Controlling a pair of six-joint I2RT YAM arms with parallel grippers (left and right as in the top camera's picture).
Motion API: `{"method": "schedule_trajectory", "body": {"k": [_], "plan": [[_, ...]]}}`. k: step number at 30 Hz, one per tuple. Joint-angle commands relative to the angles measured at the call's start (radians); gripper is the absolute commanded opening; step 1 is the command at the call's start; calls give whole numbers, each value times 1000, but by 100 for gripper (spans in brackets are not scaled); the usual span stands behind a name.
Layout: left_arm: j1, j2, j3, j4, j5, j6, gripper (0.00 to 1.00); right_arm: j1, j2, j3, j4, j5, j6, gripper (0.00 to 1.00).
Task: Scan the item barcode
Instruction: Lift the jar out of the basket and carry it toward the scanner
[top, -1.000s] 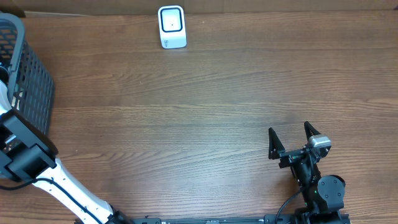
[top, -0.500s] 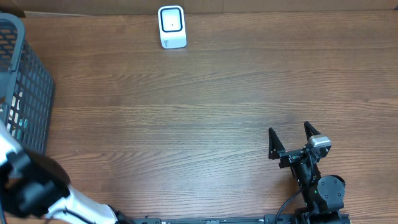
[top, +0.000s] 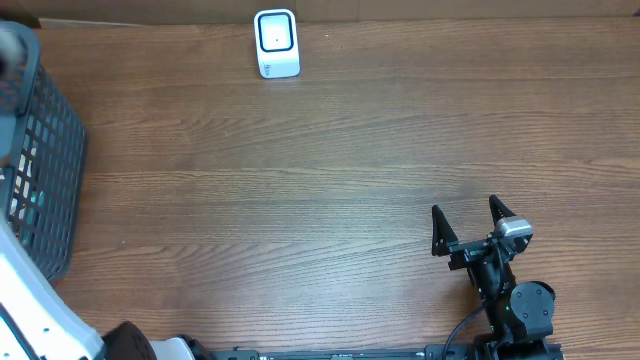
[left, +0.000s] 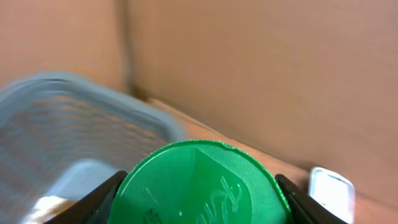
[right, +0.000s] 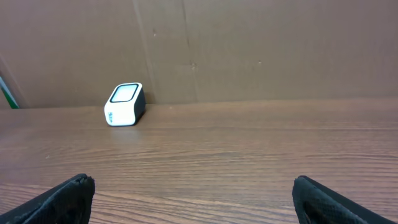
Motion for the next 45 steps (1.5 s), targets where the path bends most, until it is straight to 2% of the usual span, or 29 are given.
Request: {"method": "schedule_trajectory", "body": {"k": [1, 9, 18, 26, 31, 36, 41, 45], "plan": [[-95, -16, 14, -50, 101, -31, 43, 2, -12, -11, 3, -6, 6, 100], [-370, 24, 13, -249, 60, 11, 40, 2, -12, -11, 3, -6, 6, 100], [-703, 182, 10, -440, -145, -2, 40, 2, -12, -11, 3, -6, 6, 100], [-909, 394, 0, -368, -144, -51, 38, 2, -12, -11, 3, -6, 6, 100], [-1029, 521, 0, -272, -151, -139, 40, 2, -12, -11, 3, -6, 6, 100], [-1144, 632, 0, -163, -243, -219, 40, 2, -12, -11, 3, -6, 6, 100], [-1214, 712, 0, -100, -328, -273, 40, 2, -12, -11, 3, -6, 6, 100], [-1241, 759, 0, -71, -333, -286, 41, 2, -12, -11, 3, -6, 6, 100]]}}
